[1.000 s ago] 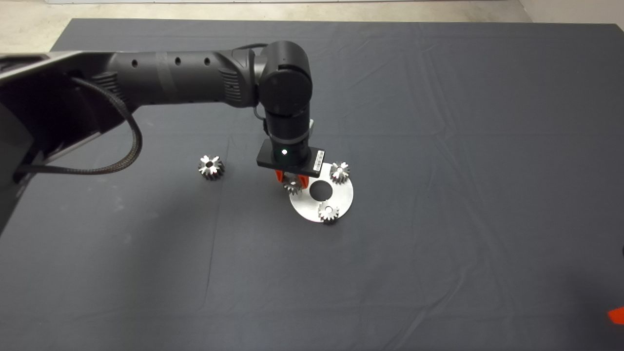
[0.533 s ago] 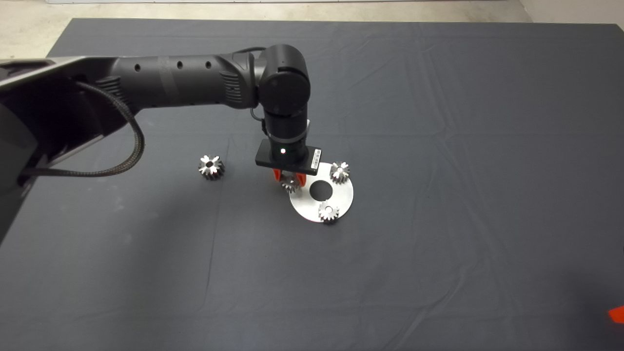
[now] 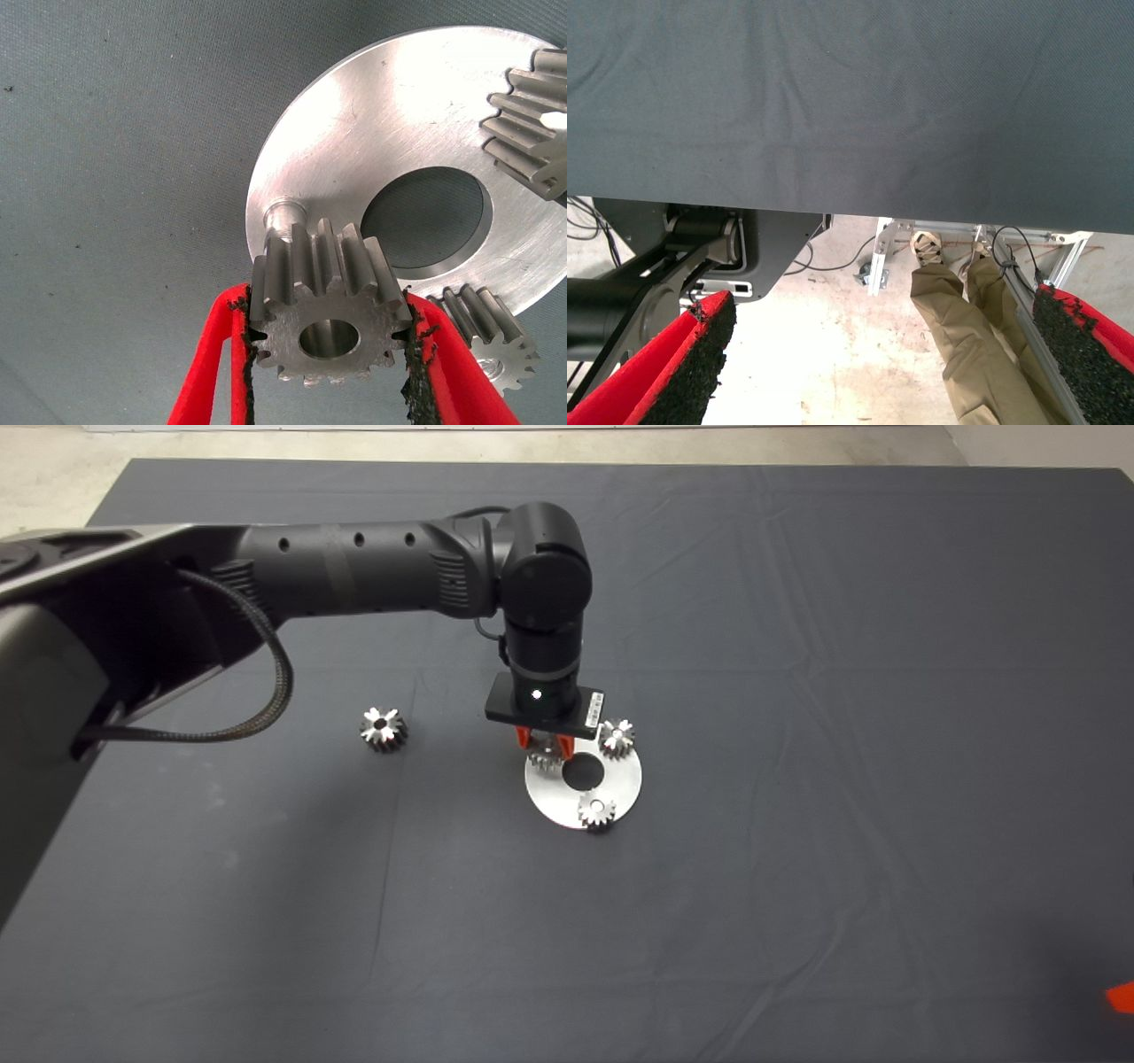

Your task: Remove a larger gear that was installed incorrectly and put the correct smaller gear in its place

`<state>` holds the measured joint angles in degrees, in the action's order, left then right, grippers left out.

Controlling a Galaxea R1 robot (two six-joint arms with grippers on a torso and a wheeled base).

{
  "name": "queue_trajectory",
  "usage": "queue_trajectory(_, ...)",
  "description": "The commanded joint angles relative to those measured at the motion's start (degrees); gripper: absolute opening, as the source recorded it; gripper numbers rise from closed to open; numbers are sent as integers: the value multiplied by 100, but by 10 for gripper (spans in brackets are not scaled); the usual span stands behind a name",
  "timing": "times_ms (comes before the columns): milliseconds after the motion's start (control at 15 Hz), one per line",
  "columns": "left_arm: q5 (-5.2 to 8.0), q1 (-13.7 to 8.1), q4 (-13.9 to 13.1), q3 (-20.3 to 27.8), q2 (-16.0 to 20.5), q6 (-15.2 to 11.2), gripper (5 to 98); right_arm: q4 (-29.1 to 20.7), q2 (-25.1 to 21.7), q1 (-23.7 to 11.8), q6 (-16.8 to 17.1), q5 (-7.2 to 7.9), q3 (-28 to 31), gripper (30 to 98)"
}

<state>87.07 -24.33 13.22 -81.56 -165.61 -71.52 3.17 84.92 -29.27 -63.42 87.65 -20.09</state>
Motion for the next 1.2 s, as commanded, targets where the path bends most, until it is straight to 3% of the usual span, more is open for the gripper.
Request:
queue_trajectory(0, 74, -143, 5, -17, 23, 51, 294, -194, -23, -70, 22, 420, -2, 886)
queue_trajectory(733, 83, -125, 136, -130, 138, 244, 294, -194, 3, -70, 4, 420, -2, 886)
queue_trajectory(867, 83, 61, 236, -203, 129, 262, 294, -185, 12, -70, 5, 420, -2, 886)
queue_trajectory(1133, 65, 86, 251, -193, 36, 235, 294, -185, 38, -70, 5, 402, -2, 886)
